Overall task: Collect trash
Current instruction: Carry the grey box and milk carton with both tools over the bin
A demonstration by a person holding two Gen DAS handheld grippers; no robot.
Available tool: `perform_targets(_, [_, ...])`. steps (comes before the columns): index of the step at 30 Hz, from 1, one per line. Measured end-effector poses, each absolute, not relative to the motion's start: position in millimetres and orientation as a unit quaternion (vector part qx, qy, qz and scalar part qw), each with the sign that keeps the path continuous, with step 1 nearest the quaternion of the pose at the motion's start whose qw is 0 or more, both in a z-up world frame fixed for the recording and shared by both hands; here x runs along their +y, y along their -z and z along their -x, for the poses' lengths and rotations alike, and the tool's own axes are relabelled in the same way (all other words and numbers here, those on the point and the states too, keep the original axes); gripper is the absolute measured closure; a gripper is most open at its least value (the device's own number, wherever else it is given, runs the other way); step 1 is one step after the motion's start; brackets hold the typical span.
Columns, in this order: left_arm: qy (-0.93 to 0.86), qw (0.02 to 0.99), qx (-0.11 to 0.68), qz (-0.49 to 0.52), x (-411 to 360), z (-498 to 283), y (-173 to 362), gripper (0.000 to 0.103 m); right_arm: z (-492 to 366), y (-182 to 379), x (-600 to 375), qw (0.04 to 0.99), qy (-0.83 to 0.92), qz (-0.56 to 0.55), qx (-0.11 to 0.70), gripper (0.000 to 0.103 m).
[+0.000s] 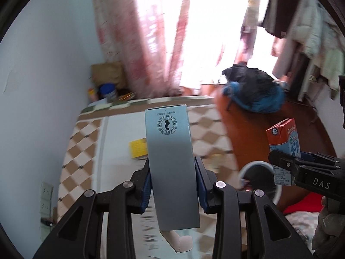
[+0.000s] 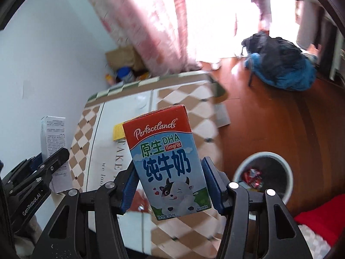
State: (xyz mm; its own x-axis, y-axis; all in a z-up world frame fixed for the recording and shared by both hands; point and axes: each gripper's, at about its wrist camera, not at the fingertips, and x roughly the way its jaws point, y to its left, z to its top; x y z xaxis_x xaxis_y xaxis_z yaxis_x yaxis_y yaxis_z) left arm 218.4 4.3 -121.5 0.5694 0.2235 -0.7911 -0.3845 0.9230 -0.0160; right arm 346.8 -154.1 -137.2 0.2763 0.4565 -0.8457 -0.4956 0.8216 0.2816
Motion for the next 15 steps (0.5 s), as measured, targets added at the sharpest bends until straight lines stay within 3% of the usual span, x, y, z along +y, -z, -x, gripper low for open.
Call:
perform_targets(7, [-0.090,0.887,0.447,0.071,-84.0,-269.6,134.1,0.071,-353.2,136.1,-279.2,0.819,-0.234,-0.022,0.524,0.044])
perform_targets(15, [-0.002,0.837,0.541,0.081,-160.7,-349.5,228.6,0.071,-398.8,225.3,-371.2,0.794,-0.146,-0.053,0.588,0.045])
